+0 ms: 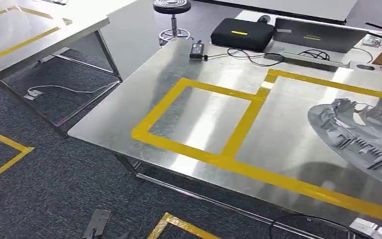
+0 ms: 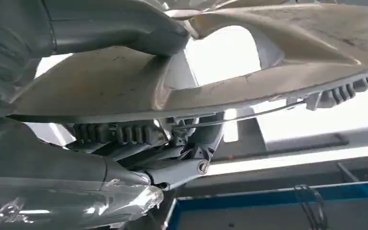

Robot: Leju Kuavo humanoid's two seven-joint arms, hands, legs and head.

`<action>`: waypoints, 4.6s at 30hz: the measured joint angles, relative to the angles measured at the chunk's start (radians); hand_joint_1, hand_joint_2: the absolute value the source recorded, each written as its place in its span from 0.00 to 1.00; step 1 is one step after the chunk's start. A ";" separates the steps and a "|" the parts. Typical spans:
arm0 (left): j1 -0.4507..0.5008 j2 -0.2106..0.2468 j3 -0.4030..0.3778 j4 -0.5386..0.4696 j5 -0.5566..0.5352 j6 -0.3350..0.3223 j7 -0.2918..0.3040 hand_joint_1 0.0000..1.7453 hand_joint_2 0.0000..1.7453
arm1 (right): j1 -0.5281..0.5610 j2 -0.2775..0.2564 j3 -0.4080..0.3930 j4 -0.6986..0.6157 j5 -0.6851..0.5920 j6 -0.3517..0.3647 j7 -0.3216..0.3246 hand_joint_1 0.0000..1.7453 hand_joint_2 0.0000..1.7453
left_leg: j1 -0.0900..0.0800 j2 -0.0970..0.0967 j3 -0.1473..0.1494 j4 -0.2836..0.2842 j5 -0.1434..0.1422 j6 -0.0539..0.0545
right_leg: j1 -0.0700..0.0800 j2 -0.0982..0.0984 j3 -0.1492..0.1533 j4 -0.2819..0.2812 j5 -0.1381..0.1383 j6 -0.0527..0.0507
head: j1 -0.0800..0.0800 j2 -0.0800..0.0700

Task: Take the parts from the cabinet and place them on the table.

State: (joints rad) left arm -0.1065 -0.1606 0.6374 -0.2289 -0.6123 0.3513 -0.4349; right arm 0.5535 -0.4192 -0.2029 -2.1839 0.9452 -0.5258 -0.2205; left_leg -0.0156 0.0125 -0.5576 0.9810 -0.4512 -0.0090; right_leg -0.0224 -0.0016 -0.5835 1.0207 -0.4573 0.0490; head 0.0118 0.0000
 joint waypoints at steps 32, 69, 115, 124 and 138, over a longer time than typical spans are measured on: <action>-0.001 0.000 -0.003 0.000 -0.052 -0.009 0.021 0.00 1.00 | -0.109 -0.099 -0.189 0.173 -0.101 0.337 0.014 1.00 1.00 | -0.002 0.000 -0.002 0.001 0.001 0.001 | -0.002 0.000 -0.003 0.000 0.002 0.003 | 0.000 0.000; -0.019 -0.007 -0.019 0.000 -0.077 -0.024 0.040 0.00 1.00 | -0.278 -0.206 -0.108 0.296 -0.183 0.531 -0.012 1.00 1.00 | -0.002 0.001 -0.005 0.002 0.003 0.004 | -0.002 0.001 -0.003 0.000 0.006 0.005 | 0.000 0.000; -0.036 -0.013 -0.077 0.000 -0.122 -0.042 0.057 0.00 1.00 | -0.620 -0.128 0.428 0.790 -0.193 0.487 -0.033 1.00 1.00 | -0.002 0.001 -0.005 0.003 0.005 0.006 | -0.002 0.003 -0.004 0.000 0.009 0.005 | 0.000 0.000; -0.038 -0.014 -0.079 0.000 -0.117 -0.043 0.057 0.00 1.00 | -0.677 -0.112 0.442 0.858 -0.195 0.475 -0.037 1.00 1.00 | -0.002 0.001 -0.006 0.003 0.006 0.007 | -0.002 0.002 -0.004 0.000 0.009 0.005 | 0.000 0.000; -0.039 -0.014 -0.079 0.000 -0.109 -0.041 0.057 0.00 1.00 | -0.678 -0.112 0.415 0.865 -0.226 0.450 -0.044 1.00 1.00 | -0.002 0.001 -0.006 0.004 0.006 0.007 | -0.002 0.001 -0.004 0.000 0.009 0.006 | 0.000 0.000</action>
State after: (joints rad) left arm -0.1452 -0.1743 0.5585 -0.2285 -0.7210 0.3101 -0.3780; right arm -0.1245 -0.5314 0.2117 -1.3188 0.7191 -0.0755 -0.2647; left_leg -0.0175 0.0139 -0.5641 0.9849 -0.4457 -0.0022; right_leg -0.0241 -0.0002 -0.5879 1.0206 -0.4482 0.0545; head 0.0118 0.0000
